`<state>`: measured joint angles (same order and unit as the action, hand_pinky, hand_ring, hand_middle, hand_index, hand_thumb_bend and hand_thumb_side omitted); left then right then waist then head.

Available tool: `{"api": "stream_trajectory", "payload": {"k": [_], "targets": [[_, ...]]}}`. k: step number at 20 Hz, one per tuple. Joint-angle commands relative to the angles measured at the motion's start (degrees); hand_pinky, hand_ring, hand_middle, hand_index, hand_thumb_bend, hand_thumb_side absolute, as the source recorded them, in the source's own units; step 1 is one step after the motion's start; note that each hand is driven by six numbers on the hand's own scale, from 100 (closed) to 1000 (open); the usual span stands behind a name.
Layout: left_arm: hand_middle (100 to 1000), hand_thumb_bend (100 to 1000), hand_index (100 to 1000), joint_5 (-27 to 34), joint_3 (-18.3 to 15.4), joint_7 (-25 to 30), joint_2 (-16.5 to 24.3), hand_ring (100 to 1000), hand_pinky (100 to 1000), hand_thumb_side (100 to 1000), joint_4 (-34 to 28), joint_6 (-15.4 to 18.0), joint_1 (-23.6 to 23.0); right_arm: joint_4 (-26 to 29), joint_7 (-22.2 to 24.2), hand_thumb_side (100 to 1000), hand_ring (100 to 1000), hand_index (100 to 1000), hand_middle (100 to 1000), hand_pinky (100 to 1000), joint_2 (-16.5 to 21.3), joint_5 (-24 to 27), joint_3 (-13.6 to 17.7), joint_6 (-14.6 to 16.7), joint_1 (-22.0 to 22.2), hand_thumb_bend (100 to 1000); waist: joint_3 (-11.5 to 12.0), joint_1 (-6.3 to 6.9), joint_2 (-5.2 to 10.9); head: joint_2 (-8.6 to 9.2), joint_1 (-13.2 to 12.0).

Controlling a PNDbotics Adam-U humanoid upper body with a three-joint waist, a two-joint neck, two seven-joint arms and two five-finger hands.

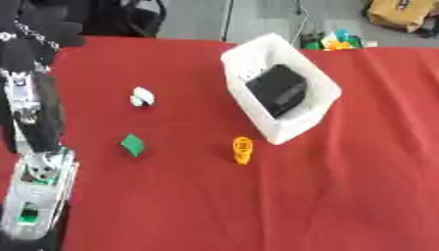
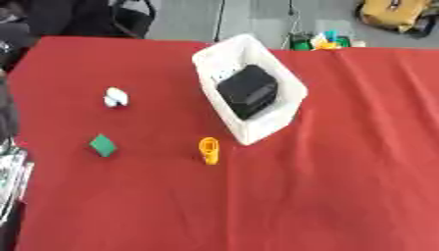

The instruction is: Pick up objects on the table and place them in the box.

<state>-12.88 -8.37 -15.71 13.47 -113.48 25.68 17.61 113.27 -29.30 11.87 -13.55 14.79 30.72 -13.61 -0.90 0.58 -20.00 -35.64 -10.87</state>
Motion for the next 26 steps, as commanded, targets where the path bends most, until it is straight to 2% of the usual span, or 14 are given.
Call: {"api": "stream_trajectory", "payload": {"k": [1, 5, 7, 8, 13, 14, 15, 16, 19, 20, 21, 24, 25, 26], "targets": [[703, 153, 986, 0.03, -0.21, 0.08, 0.58, 675, 630, 1000, -1.11, -0.03, 0.50, 1.32, 0.13, 1000, 769, 747, 691, 722, 1.03, 0.18, 0.10, 0.13, -0.48, 100, -0.02, -0.05, 1.15, 0.68, 0.11], [711, 152, 994, -0.09, -0.32, -0.20, 0.74, 680, 635, 1000, -1.11, -0.31, 0.42, 1.32, 0.15, 1000, 770, 747, 692, 723, 0.99, 0.15, 0.11, 0.11, -0.45, 100, 0.02, -0.05, 1.14, 0.69, 0.04], [716, 136, 996, -2.66, -1.27, -1.30, 2.37, 686, 642, 1000, -1.11, -2.02, -0.07, 1.32, 0.12, 1000, 769, 747, 692, 723, 1.06, 0.15, 0.13, 0.10, -0.44, 100, 0.11, 0.00, 1.18, 0.61, 0.06], [728, 101, 1000, -5.06, -1.71, -2.15, 4.09, 708, 668, 1000, -1.11, -3.27, -0.48, 1.32, 0.12, 1000, 769, 747, 692, 723, 1.12, 0.13, 0.14, 0.09, -0.37, 100, 0.18, 0.07, 1.26, 0.48, 0.09], [766, 100, 1000, -16.85, -0.54, -6.40, 12.52, 752, 734, 943, -1.11, -10.88, -3.23, 1.32, 0.30, 1000, 770, 747, 691, 724, 1.38, 0.04, 0.03, -0.13, -0.24, 100, 0.22, 0.62, 1.44, 0.13, -0.19], [786, 100, 1000, -18.84, 0.10, -6.80, 14.51, 782, 786, 911, -1.11, -12.42, -4.05, 1.32, 0.36, 1000, 770, 748, 691, 724, 1.45, 0.02, 0.01, -0.18, -0.22, 100, 0.29, 0.80, 1.46, 0.03, -0.18], [786, 100, 1000, -20.64, 0.69, -7.11, 16.33, 782, 786, 911, -1.11, -13.96, -4.75, 1.32, 0.41, 1000, 770, 748, 691, 724, 1.51, 0.01, -0.01, -0.25, -0.20, 100, 0.33, 0.91, 1.50, -0.07, -0.20], [823, 100, 1000, -22.47, 1.29, -7.08, 18.20, 840, 871, 899, -1.11, -15.27, -5.47, 1.32, 0.49, 1000, 770, 748, 692, 724, 1.57, 0.00, -0.05, -0.33, -0.17, 100, 0.44, 1.07, 1.53, -0.25, -0.21], [830, 100, 1000, -26.62, 2.76, -6.29, 22.01, 852, 895, 894, -1.11, -18.49, -6.82, 1.32, 0.70, 1000, 770, 748, 692, 725, 1.64, -0.01, -0.15, -0.51, -0.16, 100, 0.63, 1.30, 1.61, -0.54, -0.21], [867, 100, 1000, -27.78, 3.18, -5.59, 23.21, 909, 993, 893, -1.11, -19.44, -7.47, 1.32, 0.75, 1000, 771, 748, 692, 725, 1.68, -0.01, -0.16, -0.56, -0.14, 100, 0.70, 1.38, 1.65, -0.57, -0.19], [867, 100, 1000, -29.29, 3.65, -4.17, 24.75, 909, 993, 893, -1.11, -20.95, -8.30, 1.32, 0.80, 1000, 771, 748, 692, 725, 1.72, -0.01, -0.18, -0.65, -0.11, 100, 0.72, 1.44, 1.72, -0.60, -0.20], [934, 100, 1000, -34.08, 5.40, 1.74, 28.00, 998, 1000, 935, -1.11, -25.15, -9.97, 1.32, 0.91, 1000, 771, 747, 691, 726, 1.80, 0.03, -0.23, -0.80, -0.11, 100, 0.66, 1.55, 1.78, -0.60, -0.27], [934, 100, 1000, -35.39, 6.05, 4.16, 28.76, 998, 1000, 935, -1.11, -26.14, -10.40, 1.32, 0.95, 1000, 771, 747, 691, 726, 1.81, 0.05, -0.26, -0.84, -0.11, 100, 0.62, 1.59, 1.80, -0.64, -0.32], [951, 100, 1000, -36.32, 6.63, 6.29, 29.34, 1000, 1000, 975, -1.09, -26.86, -10.72, 1.32, 0.99, 1000, 771, 747, 691, 727, 1.81, 0.07, -0.28, -0.87, -0.11, 100, 0.60, 1.63, 1.79, -0.60, -0.33]]}}
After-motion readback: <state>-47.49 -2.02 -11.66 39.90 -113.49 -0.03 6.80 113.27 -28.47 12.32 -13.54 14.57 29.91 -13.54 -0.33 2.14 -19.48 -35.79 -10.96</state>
